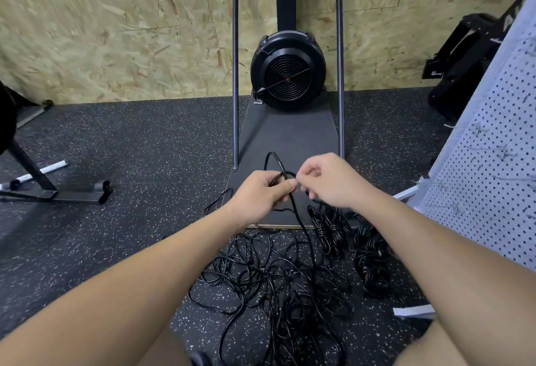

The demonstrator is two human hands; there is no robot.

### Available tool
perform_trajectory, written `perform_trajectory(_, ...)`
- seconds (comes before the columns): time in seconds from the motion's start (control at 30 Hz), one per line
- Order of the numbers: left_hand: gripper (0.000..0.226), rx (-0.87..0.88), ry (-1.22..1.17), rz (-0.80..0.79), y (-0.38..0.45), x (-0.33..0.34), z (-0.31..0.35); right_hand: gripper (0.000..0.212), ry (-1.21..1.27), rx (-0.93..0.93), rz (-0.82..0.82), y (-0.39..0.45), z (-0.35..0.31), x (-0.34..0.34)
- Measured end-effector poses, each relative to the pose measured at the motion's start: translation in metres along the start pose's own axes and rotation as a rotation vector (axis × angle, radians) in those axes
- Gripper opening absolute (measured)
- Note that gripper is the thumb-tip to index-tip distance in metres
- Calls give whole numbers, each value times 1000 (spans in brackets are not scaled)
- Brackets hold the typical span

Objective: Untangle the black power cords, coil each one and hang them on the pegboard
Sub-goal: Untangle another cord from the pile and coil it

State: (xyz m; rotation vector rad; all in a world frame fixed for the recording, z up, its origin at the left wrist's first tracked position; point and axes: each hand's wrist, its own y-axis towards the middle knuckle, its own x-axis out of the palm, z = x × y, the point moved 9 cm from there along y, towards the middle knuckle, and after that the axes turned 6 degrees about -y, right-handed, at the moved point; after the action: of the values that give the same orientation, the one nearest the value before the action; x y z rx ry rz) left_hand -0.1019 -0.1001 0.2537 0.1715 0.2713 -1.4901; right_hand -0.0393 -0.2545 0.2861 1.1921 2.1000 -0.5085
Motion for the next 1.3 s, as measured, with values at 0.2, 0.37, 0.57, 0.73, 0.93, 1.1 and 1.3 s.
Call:
perform_trajectory(0.2,30,25,-222,72,7,-21,24,35,-163,66,-412,-12,40,52)
perform_trajectory(0.37,28,60,-454,121,10,-35,34,24,-135,124,-665,-35,73,93)
perform_trajectory(0.57,28,66,-451,143,7,-38,30,20,-89,130,-578,-32,68,103)
perform_trajectory(0.73,20,78,-432,192,6,-50,24,20,-105,135,-533,-29,56,93)
perform_trajectory(0.93,13,67,-347,181,4,-54,13,19,39,46,-283,-20,9,55)
perform_trajectory(1.1,36,-17,-134,-117,-12,-9,-2,22,249,-114,116,-25,-44,-20)
perform_trajectory(1.3,23,-11,35,-242,-30,31,-2,17,439,-192,254,-25,-52,-44)
